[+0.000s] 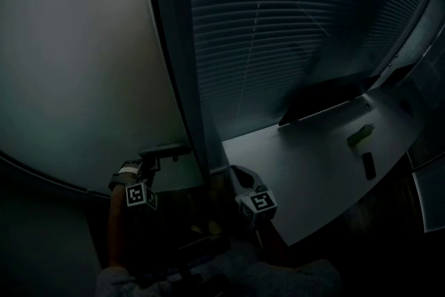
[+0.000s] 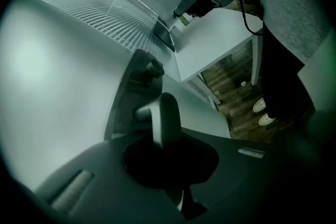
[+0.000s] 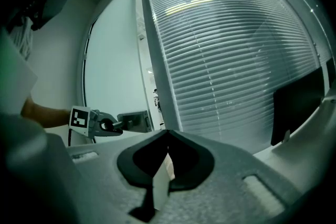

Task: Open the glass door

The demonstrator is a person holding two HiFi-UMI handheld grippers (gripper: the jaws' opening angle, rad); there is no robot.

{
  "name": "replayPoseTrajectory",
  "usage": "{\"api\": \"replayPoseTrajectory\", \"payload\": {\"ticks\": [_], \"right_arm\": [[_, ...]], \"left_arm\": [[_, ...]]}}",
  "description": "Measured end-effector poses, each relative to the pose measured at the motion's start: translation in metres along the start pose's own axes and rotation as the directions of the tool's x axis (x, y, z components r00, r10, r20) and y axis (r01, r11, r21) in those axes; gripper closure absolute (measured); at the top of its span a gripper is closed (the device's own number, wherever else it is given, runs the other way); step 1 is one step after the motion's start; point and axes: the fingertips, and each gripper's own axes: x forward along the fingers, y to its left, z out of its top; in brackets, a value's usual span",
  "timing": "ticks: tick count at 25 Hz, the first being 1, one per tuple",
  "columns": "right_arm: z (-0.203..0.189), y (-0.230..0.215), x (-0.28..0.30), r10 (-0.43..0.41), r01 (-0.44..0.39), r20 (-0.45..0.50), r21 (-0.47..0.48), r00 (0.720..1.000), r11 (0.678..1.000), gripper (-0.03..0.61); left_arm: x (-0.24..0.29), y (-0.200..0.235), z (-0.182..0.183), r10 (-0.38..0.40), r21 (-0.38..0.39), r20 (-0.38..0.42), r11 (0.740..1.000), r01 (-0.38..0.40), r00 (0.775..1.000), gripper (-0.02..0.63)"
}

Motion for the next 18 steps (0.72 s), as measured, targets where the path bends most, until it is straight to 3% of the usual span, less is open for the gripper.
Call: {"api": "replayPoseTrajectory", "payload": {"ticks": [18], "right_arm": [[-0.018, 0.017, -0.048, -0.064, 0.064, 0.031, 0.007, 0.997, 0.998, 0.577]], "left_arm": [[-0.020, -0.035, 0.003, -0.007, 0.044, 0.040, 0.999, 0.005, 0.999, 0.613]]}}
